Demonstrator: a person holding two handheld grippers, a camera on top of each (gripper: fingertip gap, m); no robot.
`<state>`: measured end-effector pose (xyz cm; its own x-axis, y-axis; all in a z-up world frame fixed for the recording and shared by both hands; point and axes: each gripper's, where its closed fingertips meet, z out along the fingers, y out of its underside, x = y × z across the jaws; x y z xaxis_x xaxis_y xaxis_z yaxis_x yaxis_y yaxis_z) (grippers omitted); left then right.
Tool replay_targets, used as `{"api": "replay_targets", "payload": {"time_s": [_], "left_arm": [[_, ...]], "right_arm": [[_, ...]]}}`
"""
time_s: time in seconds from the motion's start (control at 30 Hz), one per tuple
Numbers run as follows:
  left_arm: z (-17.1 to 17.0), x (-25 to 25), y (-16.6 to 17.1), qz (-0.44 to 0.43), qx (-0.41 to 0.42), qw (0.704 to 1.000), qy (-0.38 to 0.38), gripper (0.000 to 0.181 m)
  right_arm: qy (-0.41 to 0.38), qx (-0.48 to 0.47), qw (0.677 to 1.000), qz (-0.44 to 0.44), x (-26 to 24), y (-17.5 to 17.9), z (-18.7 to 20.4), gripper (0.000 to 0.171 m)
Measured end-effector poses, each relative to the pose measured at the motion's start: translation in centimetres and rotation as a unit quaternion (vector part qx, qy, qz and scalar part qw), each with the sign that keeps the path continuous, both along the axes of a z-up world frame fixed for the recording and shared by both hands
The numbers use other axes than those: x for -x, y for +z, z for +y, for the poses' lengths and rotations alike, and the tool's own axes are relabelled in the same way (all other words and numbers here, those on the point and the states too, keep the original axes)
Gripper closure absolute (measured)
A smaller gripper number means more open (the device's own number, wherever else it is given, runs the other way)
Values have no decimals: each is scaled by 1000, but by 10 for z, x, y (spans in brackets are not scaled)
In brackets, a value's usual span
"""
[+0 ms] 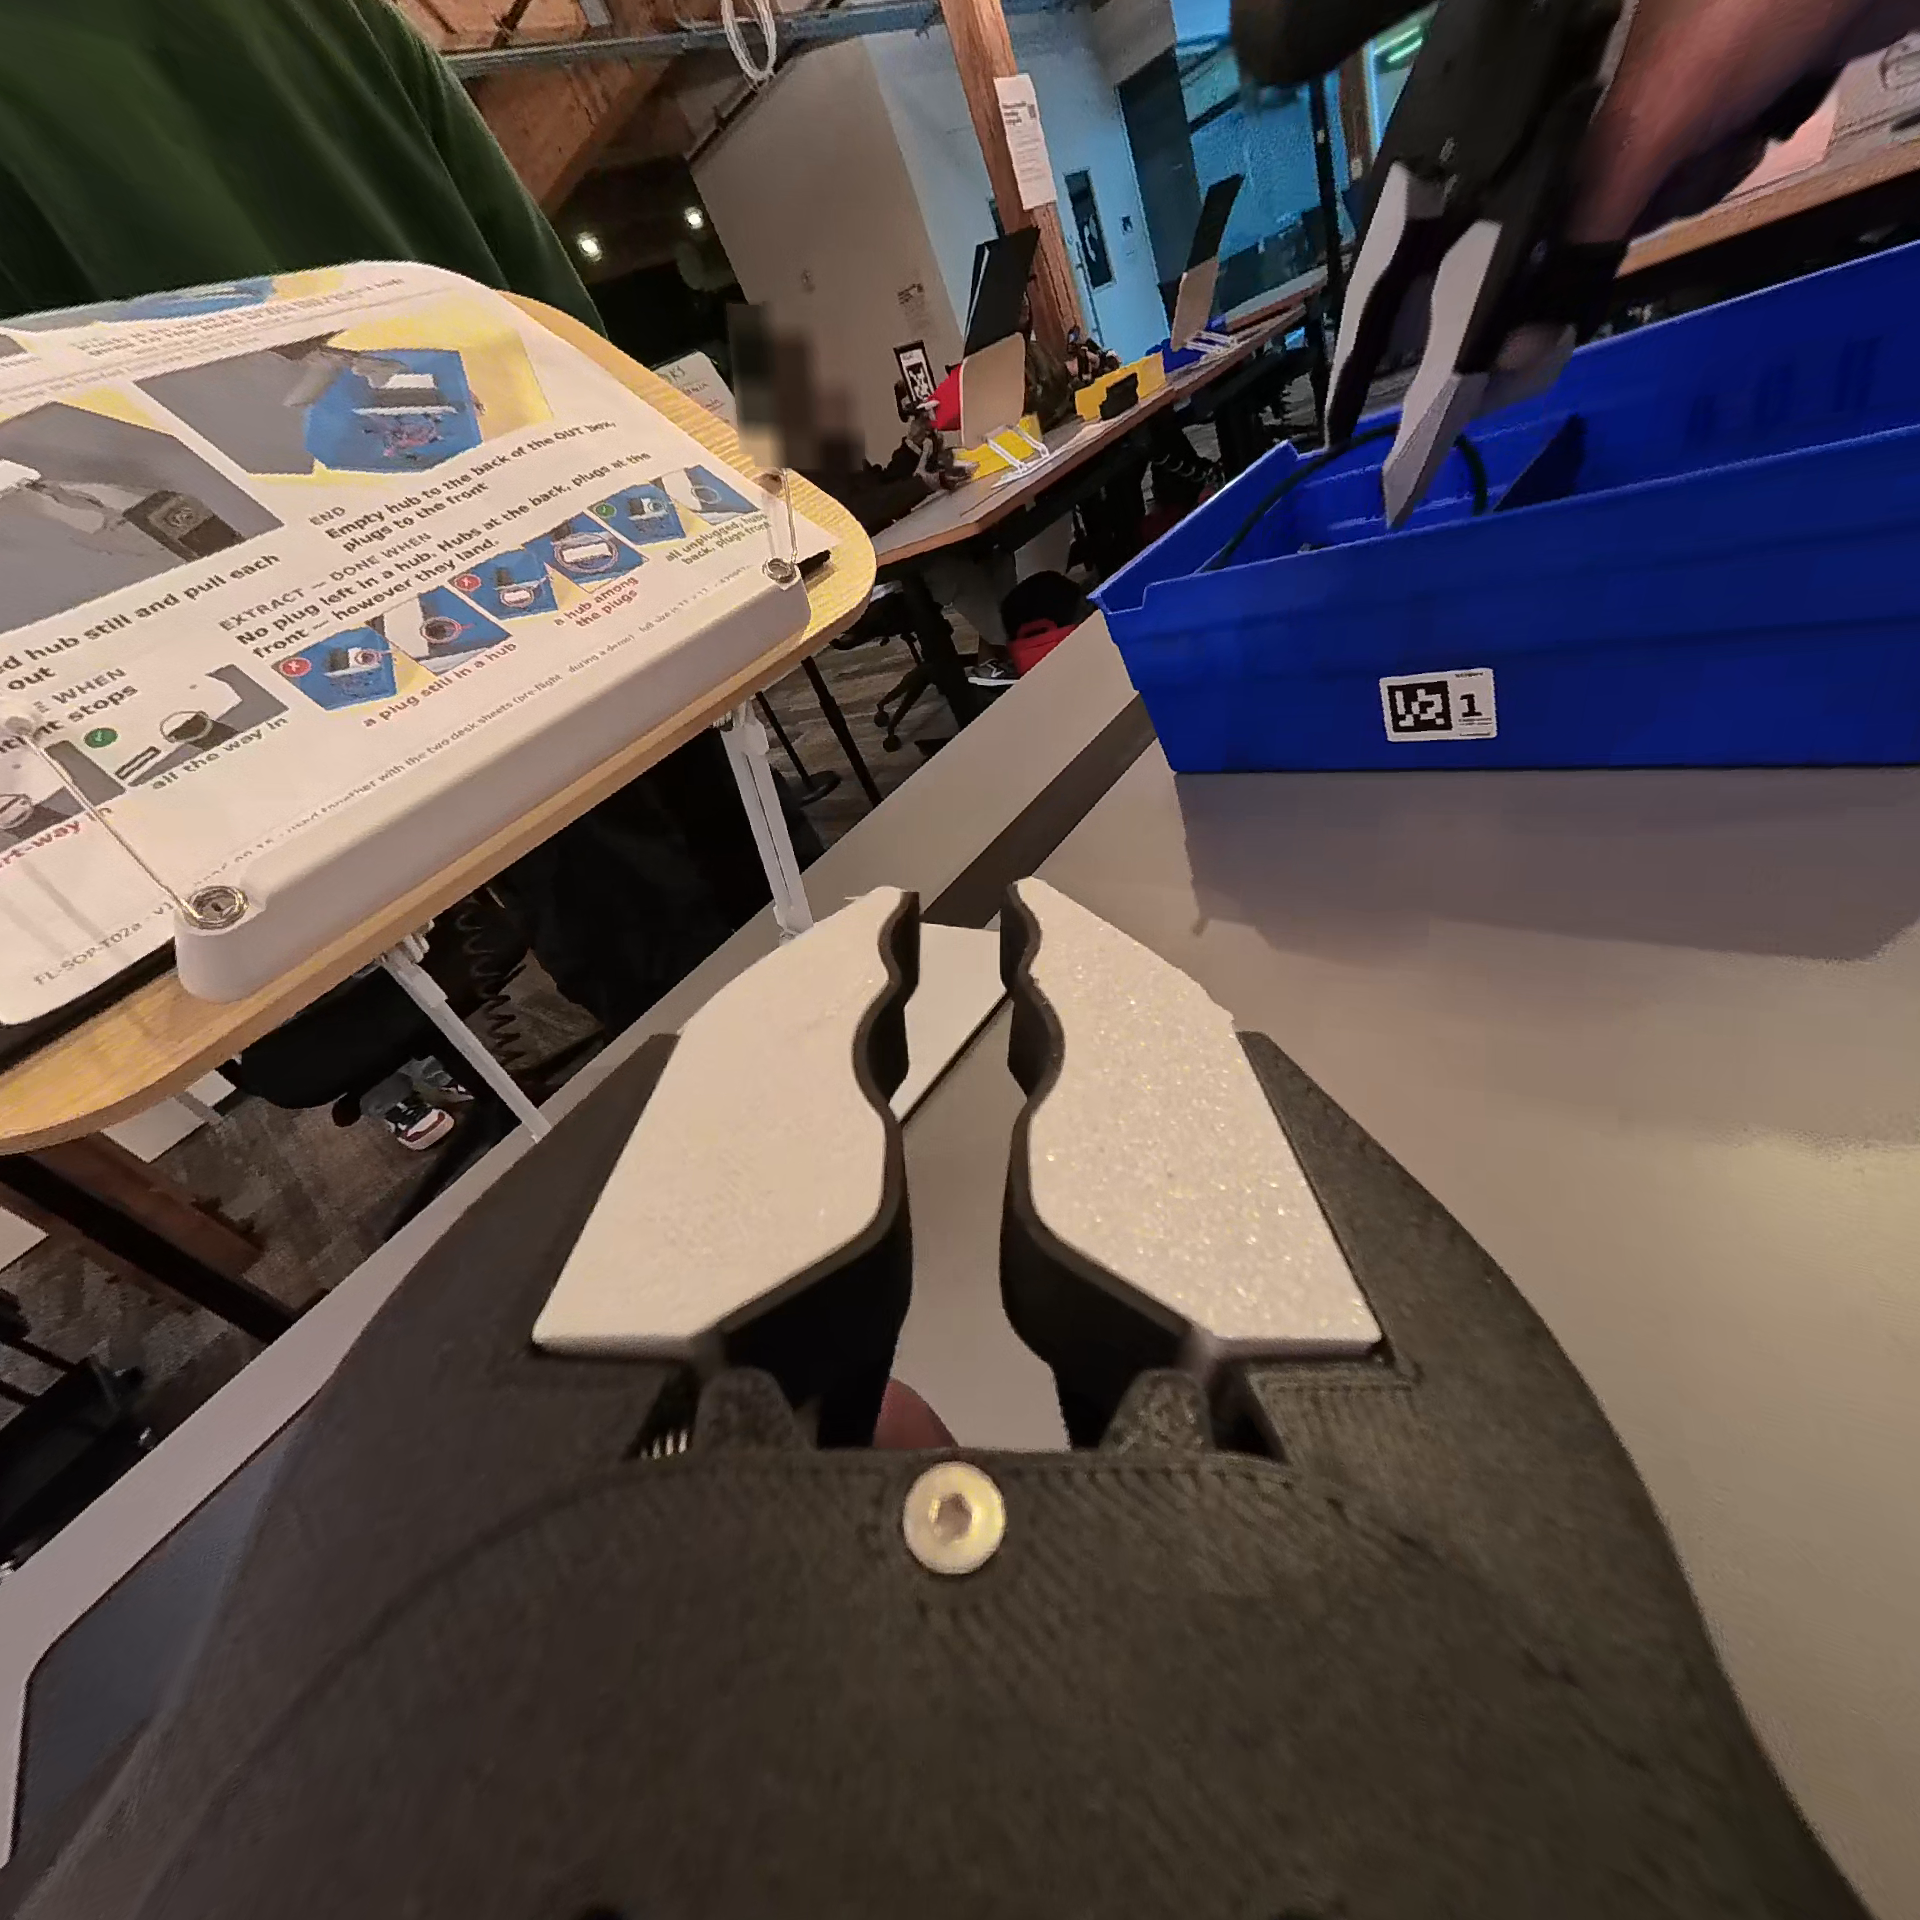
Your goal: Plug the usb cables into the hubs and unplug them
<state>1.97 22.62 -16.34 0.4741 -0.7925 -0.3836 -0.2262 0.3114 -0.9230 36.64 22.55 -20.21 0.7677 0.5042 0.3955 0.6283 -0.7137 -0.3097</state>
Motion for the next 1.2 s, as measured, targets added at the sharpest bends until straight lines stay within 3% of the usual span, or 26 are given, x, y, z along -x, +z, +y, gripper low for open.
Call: {"api": "replay_targets", "payload": {"time_s": [0.23, 0.37, 0.47, 0.5, 0.57, 0.67, 0.8, 0.9, 1.0, 1.13, 1.2], "left_arm": [[0, 2, 7, -6, -3, 1000, 5, 164], [-1, 3, 11, -11, -4, 1000, 6, 164], [-2, 5, 14, -16, -5, 1000, 7, 164], [-3, 6, 15, -17, -4, 1000, 6, 164], [-3, 6, 15, -18, -5, 1000, 6, 164], [0, 8, 15, -20, -3, 1000, 7, 164], [2, 4, 8, -14, 4, 1000, 4, 164], [-1, 3, 5, 0, -6, 1000, 4, 164], [0, 6, 8, 2, -16, 1000, 7, 165], [5, 9, 8, -7, -4, 1000, 9, 165], [6, 10, 7, -5, -4, 1000, 10, 165]], "right_arm": [[27, -122, 992, 19, 46, 70, -13, 125], [11, -150, 989, -6, 47, 90, -15, 130], [-8, -127, 992, -7, 31, 73, -5, 167], [-11, -111, 994, -11, 26, 62, -3, 168], [34, -92, 995, 12, 44, 47, -6, 160], [202, -82, 974, 66, 118, 45, -30, 147], [280, -39, 957, -66, 145, 17, -26, 128], [276, -8, 946, -170, 128, -7, -6, 149], [254, -58, 959, -110, 134, 11, 6, 171], [139, -170, 975, -16, 86, 65, 27, 171], [97, -177, 979, 6, 46, 71, 27, 171]]}}
